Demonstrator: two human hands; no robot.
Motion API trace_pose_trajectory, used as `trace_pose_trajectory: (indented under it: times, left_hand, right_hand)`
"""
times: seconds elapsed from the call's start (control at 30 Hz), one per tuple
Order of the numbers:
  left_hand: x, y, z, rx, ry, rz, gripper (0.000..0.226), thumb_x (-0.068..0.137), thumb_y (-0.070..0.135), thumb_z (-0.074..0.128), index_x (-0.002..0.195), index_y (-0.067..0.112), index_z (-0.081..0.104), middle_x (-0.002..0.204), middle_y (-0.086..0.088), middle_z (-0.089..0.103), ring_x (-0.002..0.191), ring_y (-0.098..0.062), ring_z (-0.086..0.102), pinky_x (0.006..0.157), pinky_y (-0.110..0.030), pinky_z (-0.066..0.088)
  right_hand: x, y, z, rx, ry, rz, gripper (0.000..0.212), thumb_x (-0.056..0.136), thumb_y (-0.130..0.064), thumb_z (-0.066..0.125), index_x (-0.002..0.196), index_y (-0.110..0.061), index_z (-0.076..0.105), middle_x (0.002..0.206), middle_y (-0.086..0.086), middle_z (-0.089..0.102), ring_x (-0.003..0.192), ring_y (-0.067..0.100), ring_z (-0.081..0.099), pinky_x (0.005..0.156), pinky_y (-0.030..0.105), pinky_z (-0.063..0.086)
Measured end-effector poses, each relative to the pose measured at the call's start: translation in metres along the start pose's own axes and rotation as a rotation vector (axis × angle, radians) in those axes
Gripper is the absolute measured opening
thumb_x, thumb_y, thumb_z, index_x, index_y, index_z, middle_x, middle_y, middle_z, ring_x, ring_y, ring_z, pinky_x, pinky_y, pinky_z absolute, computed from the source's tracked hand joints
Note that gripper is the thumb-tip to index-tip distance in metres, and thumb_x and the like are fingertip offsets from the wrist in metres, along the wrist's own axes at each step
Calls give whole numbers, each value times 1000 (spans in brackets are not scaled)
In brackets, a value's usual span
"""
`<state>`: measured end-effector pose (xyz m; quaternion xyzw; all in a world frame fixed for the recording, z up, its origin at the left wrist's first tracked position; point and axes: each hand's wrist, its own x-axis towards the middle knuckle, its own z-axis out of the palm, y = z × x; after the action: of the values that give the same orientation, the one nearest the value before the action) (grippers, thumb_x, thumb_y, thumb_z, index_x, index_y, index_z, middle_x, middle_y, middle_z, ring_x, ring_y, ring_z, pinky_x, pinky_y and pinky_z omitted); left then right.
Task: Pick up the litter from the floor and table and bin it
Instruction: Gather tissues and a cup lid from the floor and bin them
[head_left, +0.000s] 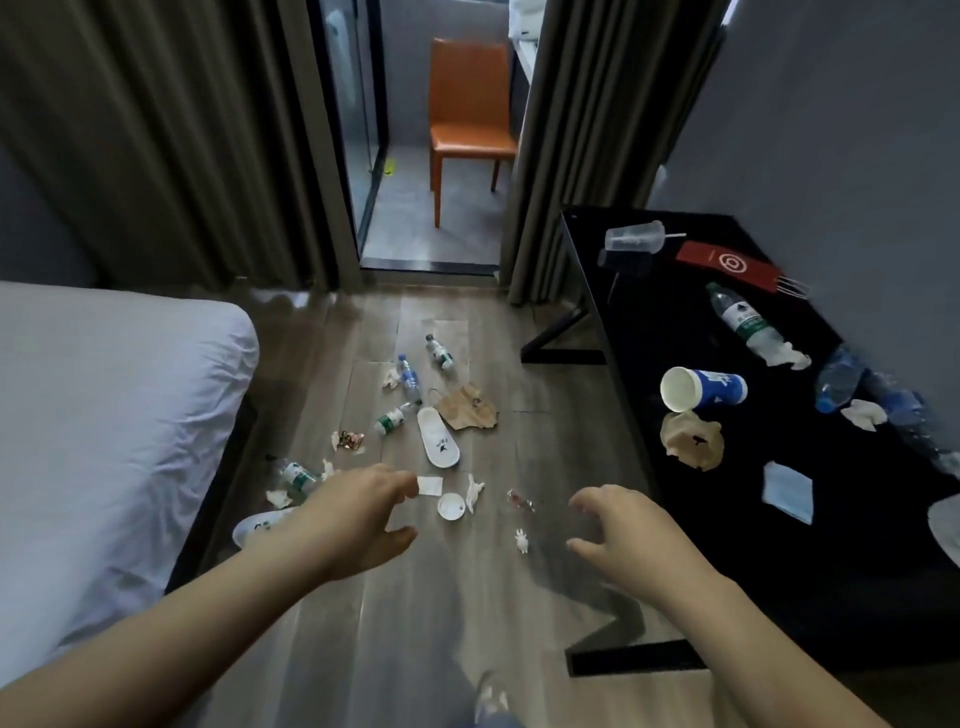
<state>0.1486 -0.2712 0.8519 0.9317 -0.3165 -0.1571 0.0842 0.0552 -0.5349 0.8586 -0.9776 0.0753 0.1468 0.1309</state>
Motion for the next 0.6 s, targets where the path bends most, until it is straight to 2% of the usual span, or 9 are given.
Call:
trace_pose_trajectory:
  times: [0.17, 0.3, 0.6]
  left_hand:
    - [75, -21, -1, 11, -32, -11, 42, 87, 45, 59, 123, 26, 55, 119, 6, 59, 107, -14, 57, 89, -28, 47]
    - [144, -34, 4, -11, -45, -50, 38, 86, 44, 60, 120, 26, 56, 121, 9, 59, 109, -11, 57, 90, -26, 47]
    - [275, -64, 60, -103, -140, -197, 33, 84, 38, 58, 113, 22, 57, 111, 4, 61, 104, -15, 58, 84, -27, 45]
  right_hand:
    - [75, 23, -1, 29, -33, 32, 37, 85, -37, 62, 118, -20, 59, 114, -2, 59, 107, 16, 55, 89, 31, 46]
    - [147, 49, -1, 45, -56, 32, 35, 86, -33, 59, 117, -18, 58, 114, -1, 59, 107, 17, 56, 87, 30, 45]
    - [283, 99, 33, 164, -138, 131, 36, 84, -30, 60, 119, -23, 60, 112, -1, 62, 107, 18, 58, 82, 27, 43]
